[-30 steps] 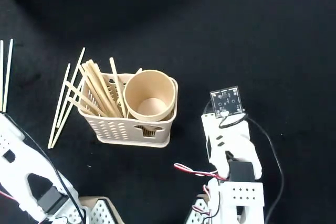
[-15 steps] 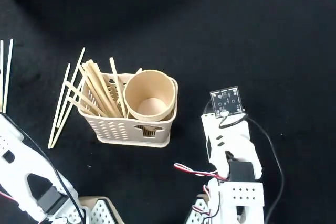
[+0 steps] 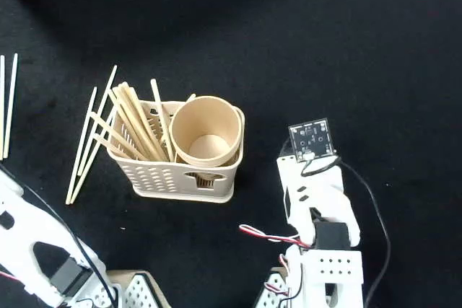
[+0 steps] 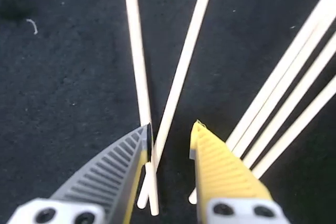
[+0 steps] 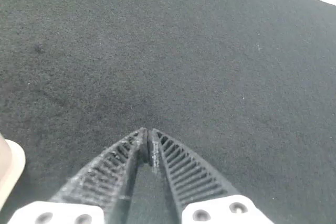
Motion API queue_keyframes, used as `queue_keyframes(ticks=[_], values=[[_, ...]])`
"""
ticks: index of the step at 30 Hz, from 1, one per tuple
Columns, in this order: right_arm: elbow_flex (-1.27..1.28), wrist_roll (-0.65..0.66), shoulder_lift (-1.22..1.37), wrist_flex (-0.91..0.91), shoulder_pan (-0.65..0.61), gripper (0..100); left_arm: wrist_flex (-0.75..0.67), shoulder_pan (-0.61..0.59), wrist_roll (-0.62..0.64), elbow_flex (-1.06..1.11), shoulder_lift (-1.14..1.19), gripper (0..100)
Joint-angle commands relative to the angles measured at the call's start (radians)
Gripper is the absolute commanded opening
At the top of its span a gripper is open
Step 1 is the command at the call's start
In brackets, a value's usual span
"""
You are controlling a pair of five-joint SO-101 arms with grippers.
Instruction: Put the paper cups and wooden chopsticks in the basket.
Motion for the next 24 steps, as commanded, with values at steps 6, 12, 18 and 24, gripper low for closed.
queue_keyframes(ticks=[6, 12, 18, 24], values=[[-0.015, 0.012, -0.008, -0.003, -0.008, 1.3, -0.049, -0.036, -0.012, 0.008, -0.017, 14], [-0.015, 0.014, -0.008, -0.003, -0.008, 1.3, -0.046, -0.125, -0.002, -0.013, -0.003, 14], [-0.015, 0.014, -0.008, -0.003, -0.008, 1.3, -0.048, -0.085, -0.002, 0.025, 0.032, 14], [-0.015, 0.014, -0.008, -0.003, -0.008, 1.3, -0.015, -0.084, 0.1, -0.056, 0.031, 14]])
